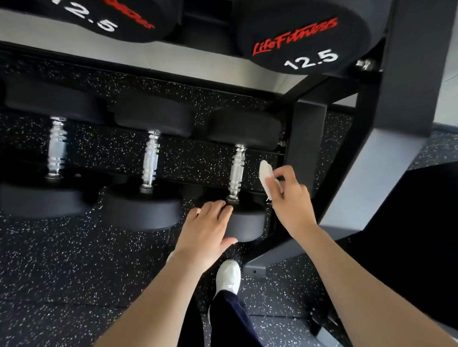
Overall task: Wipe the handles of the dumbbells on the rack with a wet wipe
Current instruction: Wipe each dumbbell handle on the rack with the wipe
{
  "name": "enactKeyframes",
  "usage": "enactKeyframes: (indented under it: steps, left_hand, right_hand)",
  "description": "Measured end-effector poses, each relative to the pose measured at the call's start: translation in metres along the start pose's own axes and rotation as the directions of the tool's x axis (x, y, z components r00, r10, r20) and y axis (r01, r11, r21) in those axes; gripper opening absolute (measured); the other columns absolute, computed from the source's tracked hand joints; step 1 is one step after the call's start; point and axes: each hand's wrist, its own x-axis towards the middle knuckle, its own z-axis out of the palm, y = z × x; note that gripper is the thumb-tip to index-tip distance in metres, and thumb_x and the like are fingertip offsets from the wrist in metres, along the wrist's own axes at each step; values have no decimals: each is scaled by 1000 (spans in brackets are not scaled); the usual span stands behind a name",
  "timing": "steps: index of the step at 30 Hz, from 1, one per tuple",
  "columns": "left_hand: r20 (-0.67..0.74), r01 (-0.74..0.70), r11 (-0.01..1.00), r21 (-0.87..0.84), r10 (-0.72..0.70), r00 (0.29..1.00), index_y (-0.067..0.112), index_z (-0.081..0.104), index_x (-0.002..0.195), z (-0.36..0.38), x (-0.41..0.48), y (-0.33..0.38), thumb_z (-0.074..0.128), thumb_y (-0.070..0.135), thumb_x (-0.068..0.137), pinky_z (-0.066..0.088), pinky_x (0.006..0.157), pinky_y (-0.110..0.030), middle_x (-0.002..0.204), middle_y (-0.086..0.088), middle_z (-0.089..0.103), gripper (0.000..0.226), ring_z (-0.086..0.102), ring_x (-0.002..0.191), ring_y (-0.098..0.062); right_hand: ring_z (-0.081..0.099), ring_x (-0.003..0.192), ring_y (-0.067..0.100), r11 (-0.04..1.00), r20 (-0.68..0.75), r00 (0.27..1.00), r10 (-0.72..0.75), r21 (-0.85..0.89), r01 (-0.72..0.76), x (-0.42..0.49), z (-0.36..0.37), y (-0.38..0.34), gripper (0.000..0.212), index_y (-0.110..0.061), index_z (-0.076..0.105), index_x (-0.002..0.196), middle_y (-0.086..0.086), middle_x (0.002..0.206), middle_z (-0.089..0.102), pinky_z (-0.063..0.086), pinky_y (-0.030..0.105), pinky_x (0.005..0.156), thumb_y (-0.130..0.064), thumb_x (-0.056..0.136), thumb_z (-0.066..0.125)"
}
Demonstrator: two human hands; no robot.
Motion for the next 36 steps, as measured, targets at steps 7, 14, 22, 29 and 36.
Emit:
enactKeyframes:
  steps: [7,14,22,29,36]
  left_hand:
    - [29,-15,1000,-19,15,999,14,51,131,31,19,-8,75,51,70,45,91,-40,126,-7,55,76,52,115,-25]
    - [-130,-39,989,-144,20,991,13,63,108,49,23,-15,90,40,50,53,74,-39,103,-6,61,70,60,93,-26]
    - [-188,-15,981,-194,-23,982,13,62,112,51,19,-14,89,39,52,51,77,-38,106,-5,59,70,59,96,-26]
    - [-183,-28,978,-205,-10,983,14,60,118,53,16,-15,85,39,58,50,82,-39,112,-5,59,70,56,103,-26]
    - [-172,-23,978,-207,-13,985,14,59,119,56,16,-16,83,40,59,48,83,-40,113,-5,58,69,54,105,-26]
  right_hand:
    - [60,65,31,991,61,997,-37,-124,44,32,38,16,19,-15,42,110,11,73,63,51,42,57,-30,98,40]
    - [61,69,35,963,6,994,-106,-249,104,77,66,6,21,-11,42,116,11,76,64,50,45,64,-22,99,38]
    - [60,93,29,990,-225,972,64,-106,-90,92,93,4,22,-18,55,116,8,106,62,40,32,66,-21,96,48]
    - [52,102,30,993,-396,912,102,91,-71,96,104,4,16,-8,69,95,12,108,54,42,36,87,-2,84,60]
    - [58,83,23,996,-288,956,-49,58,68,98,98,10,17,-6,65,99,11,102,60,48,30,75,1,86,56]
